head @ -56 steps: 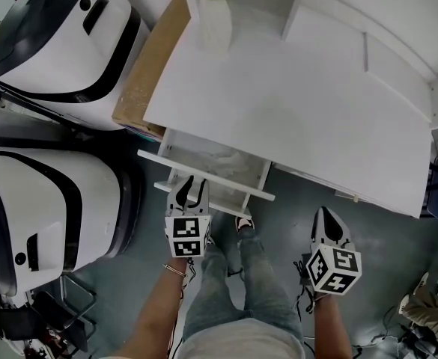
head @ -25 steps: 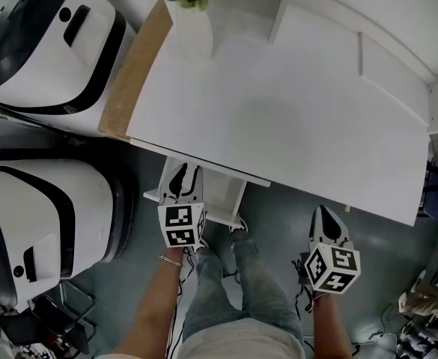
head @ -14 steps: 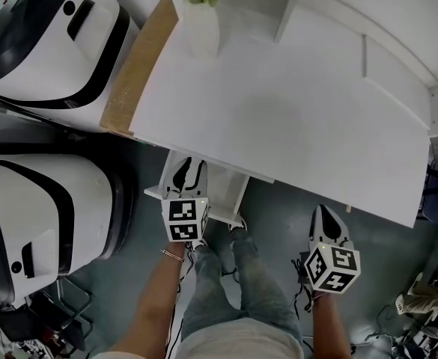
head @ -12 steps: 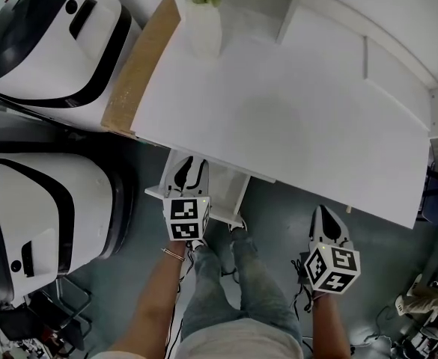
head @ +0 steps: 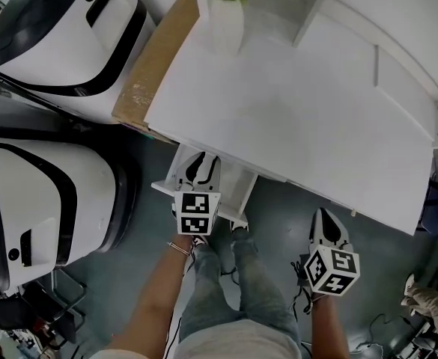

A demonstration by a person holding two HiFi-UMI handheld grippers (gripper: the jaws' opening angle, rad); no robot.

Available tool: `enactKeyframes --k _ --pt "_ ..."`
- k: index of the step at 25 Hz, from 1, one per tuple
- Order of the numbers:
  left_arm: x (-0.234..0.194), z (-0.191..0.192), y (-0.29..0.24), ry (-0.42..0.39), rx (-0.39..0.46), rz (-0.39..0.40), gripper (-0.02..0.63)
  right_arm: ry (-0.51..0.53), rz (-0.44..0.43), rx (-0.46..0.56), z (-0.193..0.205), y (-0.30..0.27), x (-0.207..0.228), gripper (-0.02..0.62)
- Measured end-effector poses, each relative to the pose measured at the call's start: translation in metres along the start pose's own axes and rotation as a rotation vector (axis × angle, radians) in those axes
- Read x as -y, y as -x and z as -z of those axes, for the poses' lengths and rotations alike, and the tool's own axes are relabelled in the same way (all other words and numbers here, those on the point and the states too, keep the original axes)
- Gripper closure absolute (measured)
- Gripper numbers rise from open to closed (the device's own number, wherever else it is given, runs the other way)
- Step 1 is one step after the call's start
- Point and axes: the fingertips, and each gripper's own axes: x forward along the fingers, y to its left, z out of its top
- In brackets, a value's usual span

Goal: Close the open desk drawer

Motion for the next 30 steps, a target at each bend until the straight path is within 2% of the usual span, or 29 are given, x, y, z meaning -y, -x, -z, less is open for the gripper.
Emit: enactKeyframes --k 6,13,21,30 --pt "-0.002 0.013 0.017 0.01 0.003 0.006 0.469 0.033 -0.042 -0.018 0.008 -0.005 -0.025 0.589" --pt "-0.014 0.048 0.05 0.027 -0.015 -0.005 0.469 0.076 -0.084 -0.038 0.026 -0.017 -0.056 0.589" --pt "-0.033 0.117 0.079 0.059 -0.054 -0.011 0.468 0.103 -0.111 -0.072 0.067 -0.037 -0.091 0.589" --pt "-0.035 0.199 0.08 0.072 -0.082 0.022 0.468 0.132 -0.118 -0.126 0.132 -0.078 -0.117 0.589"
